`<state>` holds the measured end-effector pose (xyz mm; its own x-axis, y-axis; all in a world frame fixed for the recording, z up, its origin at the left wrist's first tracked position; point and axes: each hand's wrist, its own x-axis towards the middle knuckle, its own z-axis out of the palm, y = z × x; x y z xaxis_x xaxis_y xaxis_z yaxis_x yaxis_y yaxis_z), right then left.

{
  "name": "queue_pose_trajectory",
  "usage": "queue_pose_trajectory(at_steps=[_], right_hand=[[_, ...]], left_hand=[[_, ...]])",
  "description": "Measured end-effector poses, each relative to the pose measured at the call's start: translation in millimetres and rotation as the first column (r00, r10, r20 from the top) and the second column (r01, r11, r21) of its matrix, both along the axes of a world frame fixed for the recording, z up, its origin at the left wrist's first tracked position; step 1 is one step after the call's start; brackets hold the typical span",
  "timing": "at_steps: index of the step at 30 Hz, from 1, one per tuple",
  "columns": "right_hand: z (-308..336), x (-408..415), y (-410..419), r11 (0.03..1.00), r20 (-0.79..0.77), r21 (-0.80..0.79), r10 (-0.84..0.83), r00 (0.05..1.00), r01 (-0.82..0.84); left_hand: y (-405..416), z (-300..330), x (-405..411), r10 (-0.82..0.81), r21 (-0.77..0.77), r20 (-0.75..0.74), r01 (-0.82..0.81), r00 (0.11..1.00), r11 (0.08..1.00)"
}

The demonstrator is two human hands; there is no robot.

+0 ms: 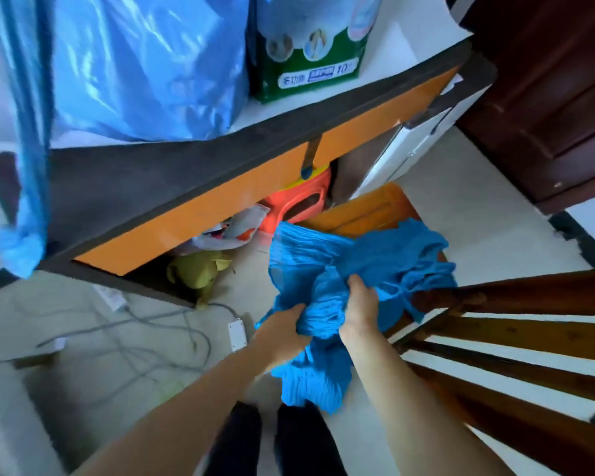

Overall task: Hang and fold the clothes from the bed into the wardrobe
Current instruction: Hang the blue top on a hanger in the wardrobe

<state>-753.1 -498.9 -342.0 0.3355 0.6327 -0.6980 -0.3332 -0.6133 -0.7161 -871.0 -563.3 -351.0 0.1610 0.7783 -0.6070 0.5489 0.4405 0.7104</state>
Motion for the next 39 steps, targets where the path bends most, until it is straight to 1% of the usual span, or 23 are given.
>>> queue_pose_trajectory(at_steps=[3,4,5,7,8,9,11,12,14,15,17,18,20,23,24,25,26,29,31,33,34,37,39], right_hand=[[50.8,-24.7,-29.8,0.946,0.051,0.091,0.309,0.950,-0.312],[66.1,-30.2,-40.4,0.886,0.113,0.106,0.441,0.890,-0.452],[82.3,-33.0,-51.3,0.800,0.177,0.110,0.568,0.804,-0.589],[110.8,-33.4,-68.3,0.567,0.266,0.087,0.779,0.567,-0.819],[124.5,-33.6,-78.0,0.399,0.295,0.066,0.868,0.400,-0.915],[135.4,-34.0,-86.5,0.215,0.328,0.041,0.920,0.217,-0.976],[148.5,-37.7,-101.0,-0.104,0.417,-0.024,0.903,-0.105,-0.994],[151.6,-39.7,-108.4,-0.221,0.453,-0.057,0.863,-0.223,-0.974],[157.6,-41.5,-124.3,-0.391,0.458,-0.093,0.800,-0.388,-0.916],[160.1,-38.9,-131.8,-0.450,0.408,-0.075,0.800,-0.439,-0.890],[162.4,-29.6,-138.8,-0.474,0.151,0.045,0.873,-0.463,-0.879],[164.6,-23.9,-139.9,-0.437,0.007,0.103,0.899,-0.439,-0.893],[167.1,-13.7,-137.2,-0.261,-0.178,0.138,0.942,-0.283,-0.955],[172.4,-17.1,-130.6,0.118,-0.274,0.121,0.958,0.081,-0.986],[173.9,-22.4,-130.7,0.194,-0.298,0.129,0.943,0.149,-0.972],[177.4,-29.3,-137.1,0.221,-0.343,0.146,0.926,0.161,-0.964],[182.0,-37.4,-148.8,0.203,-0.397,0.167,0.910,0.122,-0.965],[195.3,-60.7,-205.6,0.050,-0.472,0.280,0.877,-0.092,-0.959],[207.8,-73.4,-251.6,0.096,-0.489,0.346,0.867,-0.093,-0.933],[221.3,-80.9,-295.2,0.197,-0.505,0.370,0.863,-0.018,-0.908],[229.6,-82.7,-313.7,0.195,-0.488,0.390,0.873,-0.023,-0.900],[252.1,-78.7,-372.5,-0.011,-0.338,0.480,0.920,-0.197,-0.877],[266.2,-73.0,-403.4,-0.075,-0.256,0.522,0.937,-0.239,-0.850]], left_hand=[[-22.5,52.9,-35.6,-0.054,-0.153,0.189,0.084,0.980,0.985],[-30.3,67.7,-48.0,0.025,-0.221,0.283,0.040,0.959,0.974],[-36.4,84.2,-59.9,0.196,-0.309,0.381,-0.076,0.904,0.948],[-42.8,107.7,-80.6,0.568,-0.470,0.499,-0.346,0.654,0.812],[-48.6,119.1,-88.4,0.657,-0.506,0.540,-0.420,0.526,0.753],[-54.6,129.3,-93.2,0.688,-0.509,0.562,-0.464,0.459,0.725],[-67.1,148.8,-88.5,0.720,-0.510,0.553,-0.513,0.420,0.691],[-74.3,155.3,-78.9,0.726,-0.491,0.525,-0.538,0.444,0.685],[-91.0,163.6,-57.7,0.757,-0.409,0.418,-0.640,0.502,0.650],[-103.3,169.0,-50.3,0.814,-0.348,0.332,-0.740,0.477,0.575],[-128.5,178.3,-49.1,0.902,-0.316,0.304,-0.860,0.307,0.400],[-143.4,183.7,-51.7,0.925,-0.337,0.324,-0.889,0.199,0.309],[-178.9,194.7,-59.0,0.927,-0.384,0.374,-0.903,0.038,0.191],[-234.8,215.7,-60.4,0.886,-0.400,0.461,-0.904,-0.055,0.152],[-249.3,221.1,-58.5,0.872,-0.390,0.485,-0.907,-0.059,0.156],[-265.8,227.4,-54.9,0.861,-0.367,0.506,-0.916,-0.049,0.163],[-283.2,231.6,-50.7,0.857,-0.334,0.515,-0.926,-0.021,0.178],[-335.8,242.1,-33.3,0.869,-0.281,0.481,-0.919,0.115,0.277],[-377.8,247.0,-19.4,0.892,-0.252,0.428,-0.929,0.145,0.272],[-424.5,248.8,-6.3,0.929,-0.219,0.363,-0.963,0.071,0.159],[-446.9,250.3,0.0,0.943,-0.193,0.333,-0.977,0.024,0.093],[-509.2,258.8,21.4,0.961,-0.075,0.269,-0.996,-0.071,-0.052],[-530.9,270.9,34.0,0.956,0.016,0.275,-0.993,-0.107,-0.116]])
